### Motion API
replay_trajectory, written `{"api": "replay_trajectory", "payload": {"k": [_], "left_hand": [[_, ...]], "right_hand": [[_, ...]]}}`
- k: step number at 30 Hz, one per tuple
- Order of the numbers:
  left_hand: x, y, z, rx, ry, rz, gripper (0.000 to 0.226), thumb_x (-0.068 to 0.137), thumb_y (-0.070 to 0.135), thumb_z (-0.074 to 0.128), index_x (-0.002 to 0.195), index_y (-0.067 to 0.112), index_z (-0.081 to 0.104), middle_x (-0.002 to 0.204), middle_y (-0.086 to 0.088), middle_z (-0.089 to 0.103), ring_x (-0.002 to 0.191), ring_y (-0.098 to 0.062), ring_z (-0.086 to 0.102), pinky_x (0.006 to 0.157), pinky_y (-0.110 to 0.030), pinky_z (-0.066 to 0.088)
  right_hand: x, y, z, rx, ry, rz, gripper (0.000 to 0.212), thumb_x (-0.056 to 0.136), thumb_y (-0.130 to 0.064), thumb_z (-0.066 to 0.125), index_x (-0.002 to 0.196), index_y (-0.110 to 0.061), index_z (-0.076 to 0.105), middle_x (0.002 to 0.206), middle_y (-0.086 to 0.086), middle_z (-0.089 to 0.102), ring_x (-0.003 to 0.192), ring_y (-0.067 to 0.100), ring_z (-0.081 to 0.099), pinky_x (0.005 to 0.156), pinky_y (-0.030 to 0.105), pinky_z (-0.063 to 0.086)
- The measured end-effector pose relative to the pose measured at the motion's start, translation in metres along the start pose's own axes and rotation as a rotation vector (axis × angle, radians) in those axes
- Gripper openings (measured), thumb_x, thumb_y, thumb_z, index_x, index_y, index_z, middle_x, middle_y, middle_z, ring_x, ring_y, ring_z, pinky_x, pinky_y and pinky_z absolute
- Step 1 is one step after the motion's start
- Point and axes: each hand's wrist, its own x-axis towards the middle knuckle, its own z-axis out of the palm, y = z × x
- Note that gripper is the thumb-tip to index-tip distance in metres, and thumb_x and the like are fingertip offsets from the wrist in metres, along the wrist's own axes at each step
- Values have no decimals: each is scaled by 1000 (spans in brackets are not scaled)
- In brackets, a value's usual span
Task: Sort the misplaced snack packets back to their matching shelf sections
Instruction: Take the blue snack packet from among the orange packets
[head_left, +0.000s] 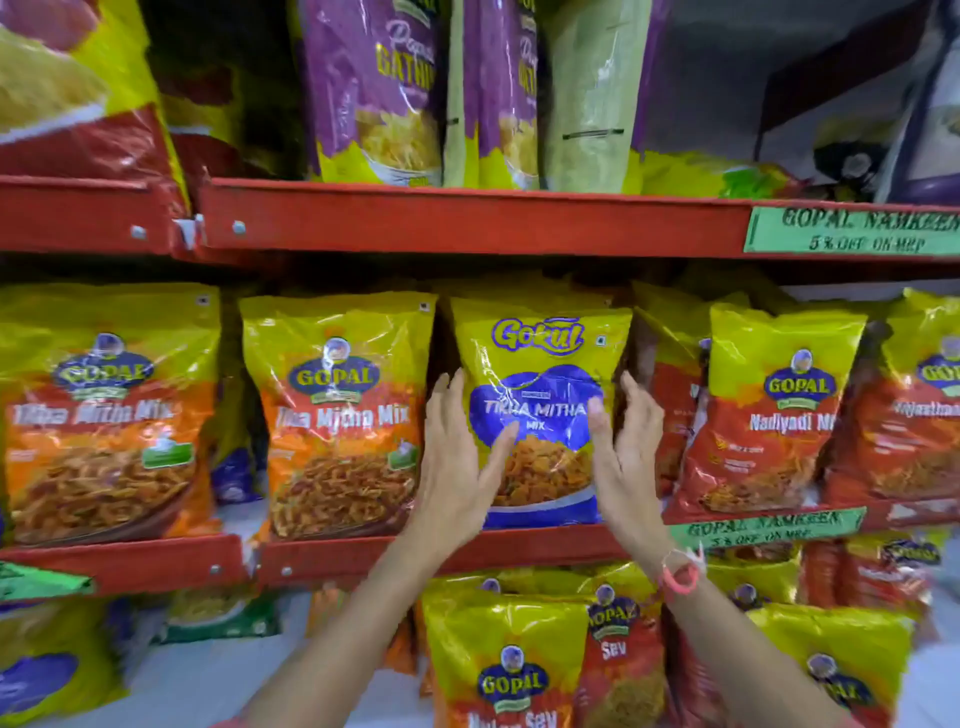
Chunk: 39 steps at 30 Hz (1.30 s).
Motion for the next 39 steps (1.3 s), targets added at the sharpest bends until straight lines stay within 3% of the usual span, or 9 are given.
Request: {"api": "replay_trajectory", "payload": {"k": [3,6,9,12,15,19,26,33,39], "left_hand": [[3,-7,18,-109,50,-168,88,88,52,51,154,14,6,162,-5,12,150,-13,12,118,-24,12],[6,-15,27,-209,5,-329,79,88,50,55,150,19,18,155,-3,36,144,-17,34,118,-35,28],[11,-22,27,-271,-53,-387,67,81,65,52,134,26,37,136,4,57,129,-16,52,111,-37,39],[11,-26,30,-373,-23,-409,79,76,68,51,139,23,39,131,6,61,124,-13,56,110,-44,42],[6,-27,31,-443,33,-333,41,84,58,55,121,43,47,111,23,68,109,4,62,101,-35,50],[-1,-19,21,-517,68,-241,30,86,51,55,115,48,48,114,21,68,111,1,63,95,-28,50],[-12,0,-15,-564,32,-186,34,87,50,51,119,46,45,117,20,68,111,4,62,92,-16,53],[-49,14,-61,-585,22,-222,51,83,63,50,131,54,37,132,17,60,128,-5,53,112,-44,40],[-95,12,-115,-554,48,-245,38,85,58,51,122,55,44,123,20,65,118,-2,60,106,-44,47]], "right_hand": [[3,19,2,119,-118,194,73,94,-57,41,156,-23,23,157,-10,29,146,-5,21,113,13,15],[7,29,5,279,-213,314,47,89,-62,46,131,-40,47,121,-40,51,100,-43,42,79,-15,29],[12,32,4,359,-255,309,23,93,-54,49,110,-45,61,100,-42,70,96,-29,59,73,-8,41],[10,32,3,378,-224,281,33,91,-52,51,115,-34,64,107,-28,75,106,-9,67,82,5,50],[4,28,3,419,-171,239,33,89,-51,51,114,-34,65,109,-22,76,106,-5,68,85,10,52],[-2,10,0,490,-116,172,36,92,-46,50,119,-28,65,116,-8,76,111,6,69,92,24,55],[-19,-27,-6,519,-128,136,32,90,-47,52,115,-33,65,113,-7,77,107,8,72,86,25,60],[-60,-68,-3,535,-131,148,42,90,-50,51,123,-27,64,117,-7,76,112,9,70,90,29,58],[-113,-104,15,541,-152,188,48,89,-54,52,124,-22,64,118,-6,76,114,14,69,95,38,56]]}}
